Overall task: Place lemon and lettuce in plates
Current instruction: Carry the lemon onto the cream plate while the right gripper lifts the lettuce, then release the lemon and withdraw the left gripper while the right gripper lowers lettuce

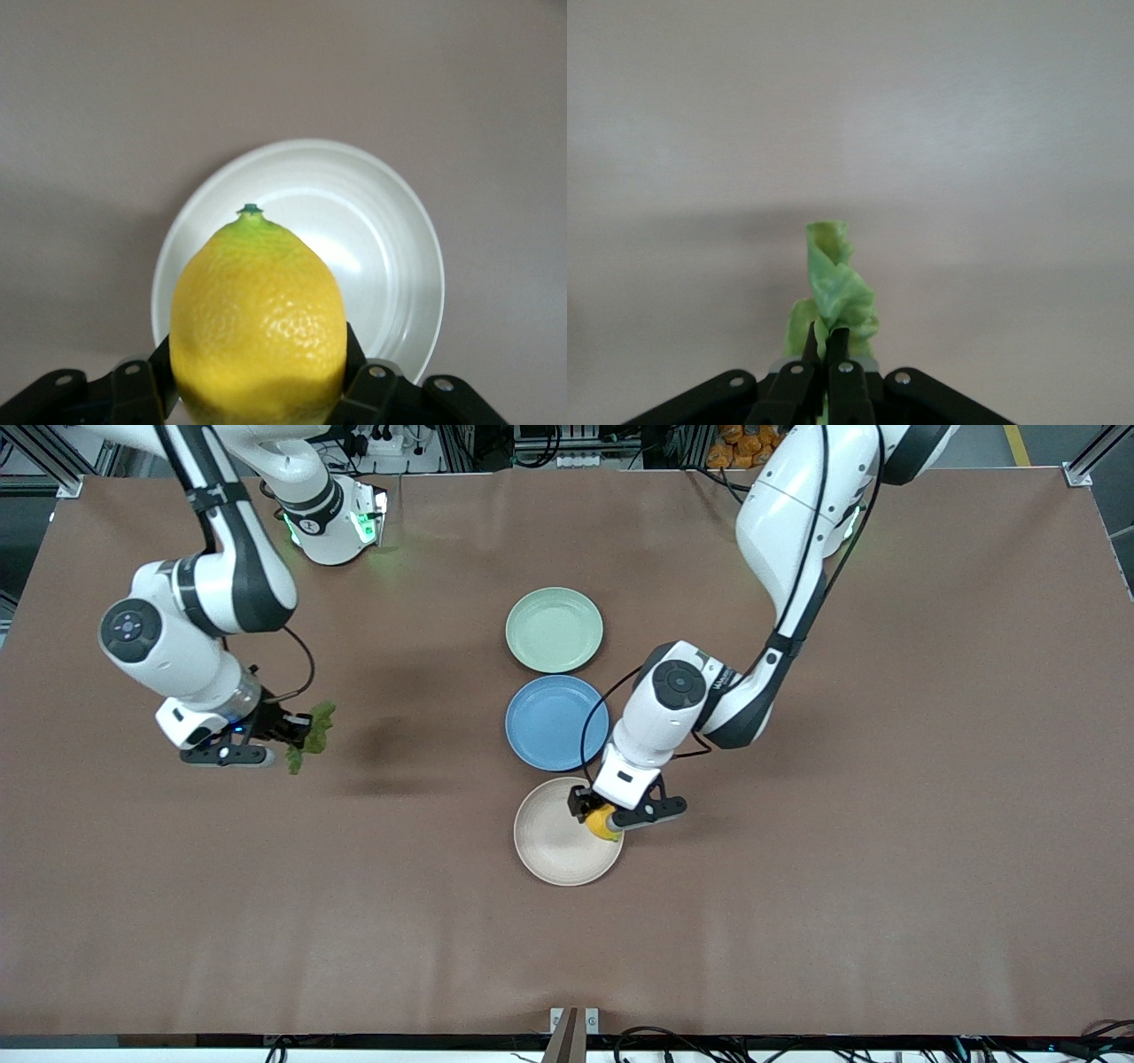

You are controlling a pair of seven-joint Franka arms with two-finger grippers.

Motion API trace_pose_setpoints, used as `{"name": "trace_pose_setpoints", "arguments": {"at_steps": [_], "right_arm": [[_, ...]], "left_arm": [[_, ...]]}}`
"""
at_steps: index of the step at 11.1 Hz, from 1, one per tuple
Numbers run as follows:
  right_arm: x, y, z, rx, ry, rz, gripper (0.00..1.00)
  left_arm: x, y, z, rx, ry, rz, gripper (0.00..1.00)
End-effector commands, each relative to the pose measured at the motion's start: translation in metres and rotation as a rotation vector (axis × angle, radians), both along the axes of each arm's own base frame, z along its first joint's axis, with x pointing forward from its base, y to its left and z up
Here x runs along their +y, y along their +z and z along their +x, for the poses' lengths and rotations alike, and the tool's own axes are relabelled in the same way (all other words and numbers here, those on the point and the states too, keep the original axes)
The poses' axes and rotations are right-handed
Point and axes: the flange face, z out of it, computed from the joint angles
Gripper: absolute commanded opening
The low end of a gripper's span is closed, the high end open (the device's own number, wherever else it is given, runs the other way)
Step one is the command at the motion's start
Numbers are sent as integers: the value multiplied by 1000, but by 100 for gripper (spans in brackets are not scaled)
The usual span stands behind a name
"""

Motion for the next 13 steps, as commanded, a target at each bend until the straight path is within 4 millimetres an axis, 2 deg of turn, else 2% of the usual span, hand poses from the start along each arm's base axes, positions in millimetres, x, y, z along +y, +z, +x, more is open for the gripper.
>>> {"name": "trace_pose_setpoints", "arguments": {"at_steps": [1, 4, 6, 7, 8, 10, 11, 13], "right_arm": [[90, 22, -27, 14, -128, 54, 0], [191, 21, -70, 31, -216, 68, 0], [249, 21, -106, 38, -254, 79, 0], [276, 20, -126, 40, -271, 86, 0], [299, 17, -144, 41, -294, 100, 0], [343, -4, -179, 54, -306, 124, 0], [363, -20, -198, 65, -312, 125, 0], [382, -51, -225, 58, -280, 60, 0]], "left_arm": [[-19, -16, -11, -14, -40, 18, 100], [-16, -10, -9, -32, -51, 34, 100], [5, 6, 7, -83, -72, 115, 100], [23, 12, 17, -61, -68, 155, 100], [46, 29, 28, -34, -73, 201, 100], [121, 59, 60, 40, -112, 282, 100], [154, 63, 72, 67, -111, 301, 100], [211, 75, 88, 108, -87, 322, 100]]}}
